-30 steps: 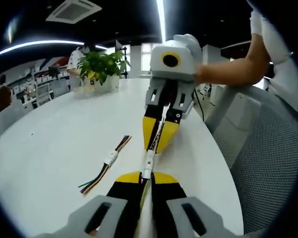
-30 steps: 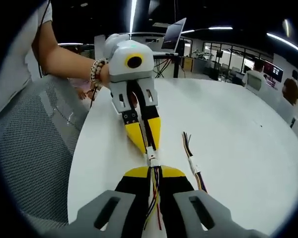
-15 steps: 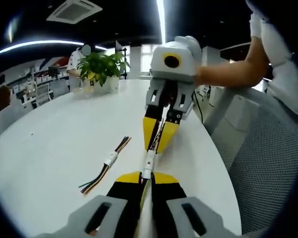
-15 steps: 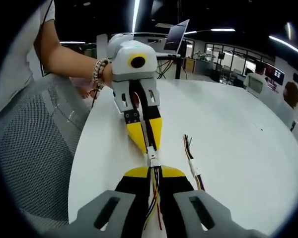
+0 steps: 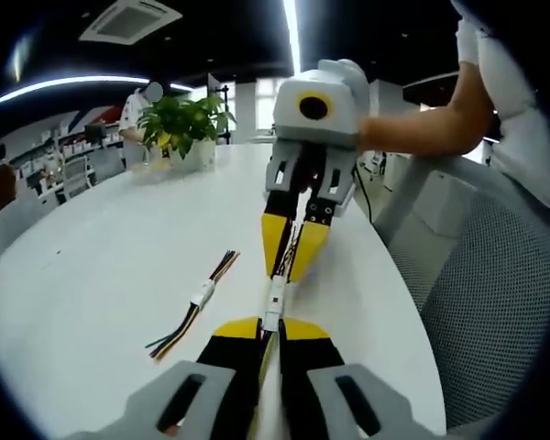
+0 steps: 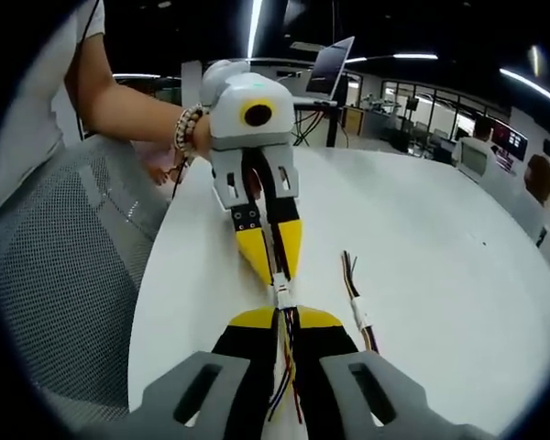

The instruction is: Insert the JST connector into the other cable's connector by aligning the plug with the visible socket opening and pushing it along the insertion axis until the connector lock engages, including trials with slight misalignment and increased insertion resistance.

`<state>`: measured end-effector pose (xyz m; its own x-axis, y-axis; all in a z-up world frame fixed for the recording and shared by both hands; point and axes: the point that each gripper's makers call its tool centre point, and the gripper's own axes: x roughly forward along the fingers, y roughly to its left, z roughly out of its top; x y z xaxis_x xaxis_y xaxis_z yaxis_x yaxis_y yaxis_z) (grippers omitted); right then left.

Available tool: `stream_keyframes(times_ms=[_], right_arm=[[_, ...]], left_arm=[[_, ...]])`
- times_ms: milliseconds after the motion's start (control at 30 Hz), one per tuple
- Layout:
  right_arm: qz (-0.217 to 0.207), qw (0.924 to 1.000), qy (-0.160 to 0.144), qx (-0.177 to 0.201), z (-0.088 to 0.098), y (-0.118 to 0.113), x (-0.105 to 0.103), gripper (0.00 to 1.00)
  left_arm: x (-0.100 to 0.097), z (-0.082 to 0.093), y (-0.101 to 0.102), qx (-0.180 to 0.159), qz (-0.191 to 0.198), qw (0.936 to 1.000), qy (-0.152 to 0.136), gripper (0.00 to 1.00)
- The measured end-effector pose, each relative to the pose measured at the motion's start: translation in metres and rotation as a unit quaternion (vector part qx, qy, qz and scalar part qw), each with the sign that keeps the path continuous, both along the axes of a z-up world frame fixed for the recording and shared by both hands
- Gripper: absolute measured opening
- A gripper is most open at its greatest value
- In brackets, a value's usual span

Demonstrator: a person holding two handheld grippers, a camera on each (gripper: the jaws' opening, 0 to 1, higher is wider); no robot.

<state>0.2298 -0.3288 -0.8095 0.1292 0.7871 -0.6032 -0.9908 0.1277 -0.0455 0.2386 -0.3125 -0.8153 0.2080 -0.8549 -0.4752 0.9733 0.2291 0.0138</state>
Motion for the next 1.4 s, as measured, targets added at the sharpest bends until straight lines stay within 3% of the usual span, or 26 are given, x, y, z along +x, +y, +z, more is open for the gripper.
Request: stream_keyframes(times_ms=[433,767,1400], right_arm=[[0.001,0.9999,-0.002,-0.017,-0.005,-0.002,-0.001,0.03],[0.007,0.9988,0.01,-0.047,-0.026,-0.006,-0.003,0.03],[-0.003,0.9976,0.029,-0.064,-0.043,-0.007,-0.003,0.03]], left_arm=[[-0.003,-0.001,-0.003,0.007,-0.005,1.0,0.0,0.0],[-0.006,-0.016,-0.005,0.034,-0.009,0.9994,0.008,0.0],[-0.007,-0.031,-0.006,0.036,-0.004,0.9989,0.03,0.0]])
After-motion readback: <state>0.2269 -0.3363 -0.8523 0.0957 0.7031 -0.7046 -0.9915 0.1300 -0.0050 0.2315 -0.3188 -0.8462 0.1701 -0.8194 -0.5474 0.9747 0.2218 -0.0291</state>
